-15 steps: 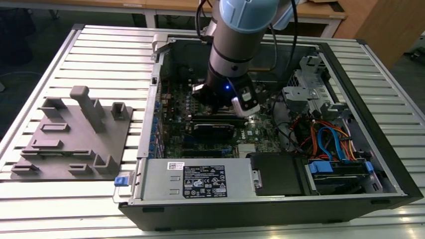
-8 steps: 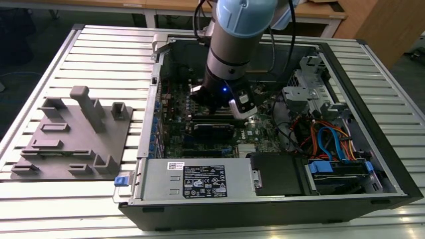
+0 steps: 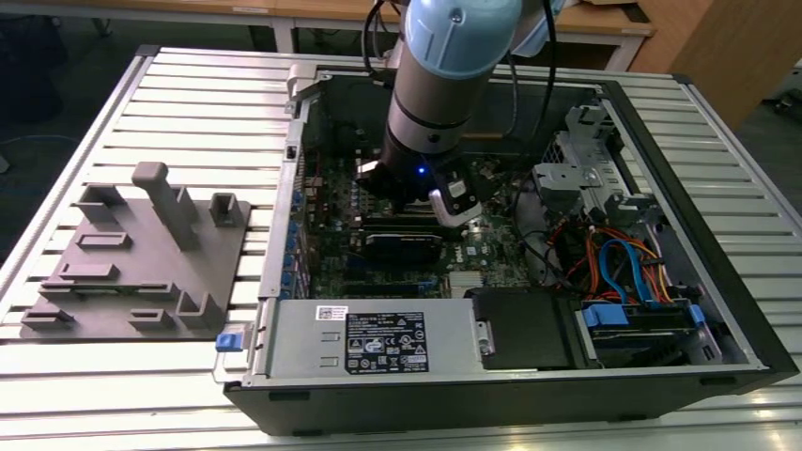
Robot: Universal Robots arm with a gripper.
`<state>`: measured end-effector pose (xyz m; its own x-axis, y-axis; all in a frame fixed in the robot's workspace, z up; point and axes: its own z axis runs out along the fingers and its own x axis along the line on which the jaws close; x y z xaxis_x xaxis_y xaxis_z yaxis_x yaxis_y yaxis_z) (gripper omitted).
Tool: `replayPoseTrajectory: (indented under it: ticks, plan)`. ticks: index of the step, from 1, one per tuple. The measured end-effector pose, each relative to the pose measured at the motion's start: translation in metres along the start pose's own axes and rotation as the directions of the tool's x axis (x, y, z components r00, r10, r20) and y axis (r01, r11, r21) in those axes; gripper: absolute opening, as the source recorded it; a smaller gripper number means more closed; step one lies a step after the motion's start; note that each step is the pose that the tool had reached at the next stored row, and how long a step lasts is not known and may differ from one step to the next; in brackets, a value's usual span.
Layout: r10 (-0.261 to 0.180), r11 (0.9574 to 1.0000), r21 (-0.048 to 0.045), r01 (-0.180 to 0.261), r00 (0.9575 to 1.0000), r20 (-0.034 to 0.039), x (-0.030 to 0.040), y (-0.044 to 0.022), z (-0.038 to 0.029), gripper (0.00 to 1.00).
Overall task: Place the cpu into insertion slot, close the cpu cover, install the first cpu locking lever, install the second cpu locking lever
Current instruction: 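Install the second cpu locking lever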
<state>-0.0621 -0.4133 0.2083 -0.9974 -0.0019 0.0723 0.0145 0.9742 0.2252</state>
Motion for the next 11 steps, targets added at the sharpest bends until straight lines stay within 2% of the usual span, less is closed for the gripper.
replayPoseTrajectory:
  ticks: [11]
  plan:
    - [0.004, 1.0, -0.0013, -0.004, 1.0, 0.0009, 0.0, -0.0006, 0.0006, 0.1]
